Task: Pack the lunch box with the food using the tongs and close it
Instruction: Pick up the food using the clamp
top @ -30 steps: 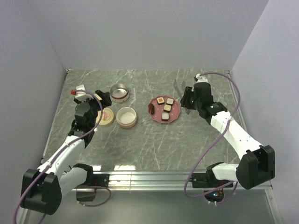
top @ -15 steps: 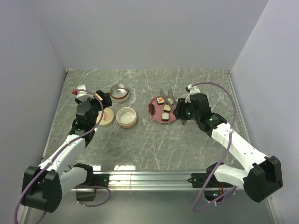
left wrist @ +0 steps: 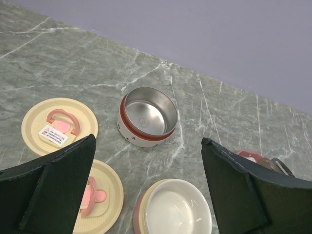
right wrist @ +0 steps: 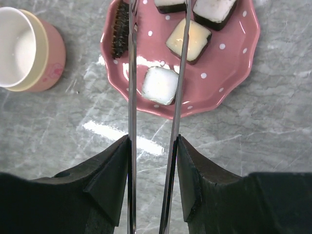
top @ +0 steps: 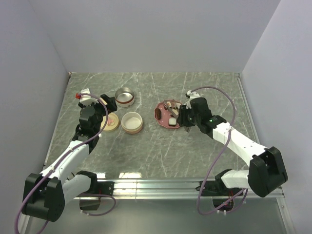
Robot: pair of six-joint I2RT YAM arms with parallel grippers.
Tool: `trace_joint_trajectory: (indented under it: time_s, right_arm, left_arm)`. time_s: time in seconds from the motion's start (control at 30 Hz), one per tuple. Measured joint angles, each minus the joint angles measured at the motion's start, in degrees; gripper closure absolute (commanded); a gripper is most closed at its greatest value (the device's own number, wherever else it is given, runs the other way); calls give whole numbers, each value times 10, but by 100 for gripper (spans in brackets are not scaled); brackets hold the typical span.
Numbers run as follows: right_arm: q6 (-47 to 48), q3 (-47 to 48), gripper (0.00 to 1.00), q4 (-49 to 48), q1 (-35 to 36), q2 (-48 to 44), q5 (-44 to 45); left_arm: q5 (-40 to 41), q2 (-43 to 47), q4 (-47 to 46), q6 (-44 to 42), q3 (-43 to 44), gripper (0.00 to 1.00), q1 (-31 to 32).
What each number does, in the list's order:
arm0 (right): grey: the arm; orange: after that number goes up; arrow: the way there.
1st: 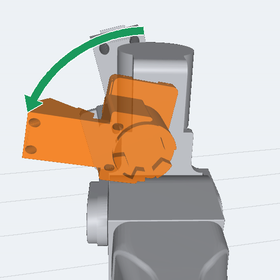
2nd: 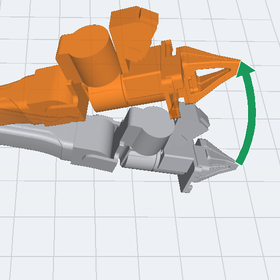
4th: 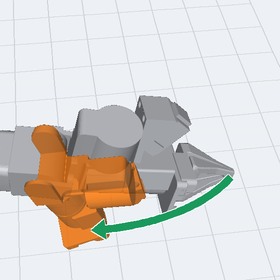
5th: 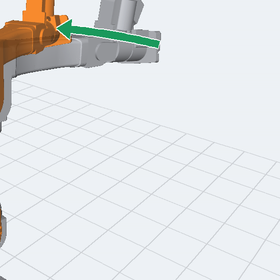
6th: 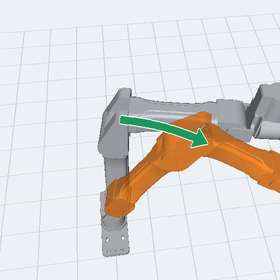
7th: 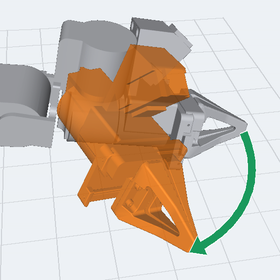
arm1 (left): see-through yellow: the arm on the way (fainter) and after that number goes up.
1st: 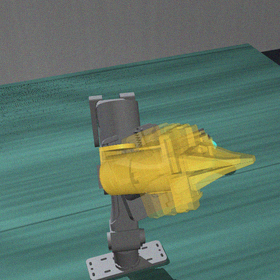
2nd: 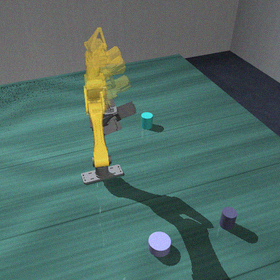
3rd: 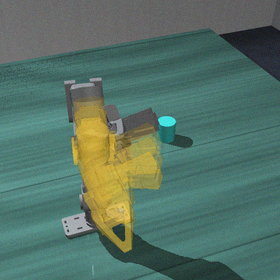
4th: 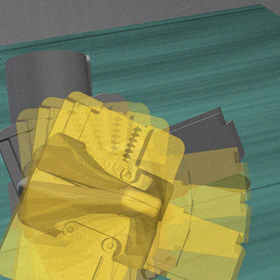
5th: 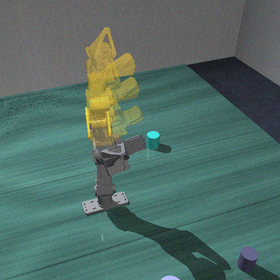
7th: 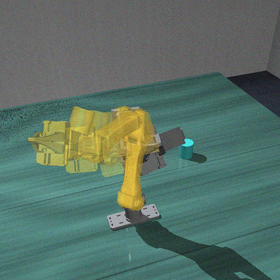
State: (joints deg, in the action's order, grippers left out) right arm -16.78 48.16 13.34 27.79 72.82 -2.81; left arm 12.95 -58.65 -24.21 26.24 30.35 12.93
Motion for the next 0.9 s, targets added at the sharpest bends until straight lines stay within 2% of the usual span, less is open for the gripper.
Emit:
trace_joint_trajectory:
  time_s: [0.53,0.9]
  right_arm:
    - [17,59,51,12,17,69,20]
    - [19,73,51,28,26,74,52]
  left_arm:
    - [-1,0,0,0,0,4,0]
    - [-5,0,-4,0,0,4,0]
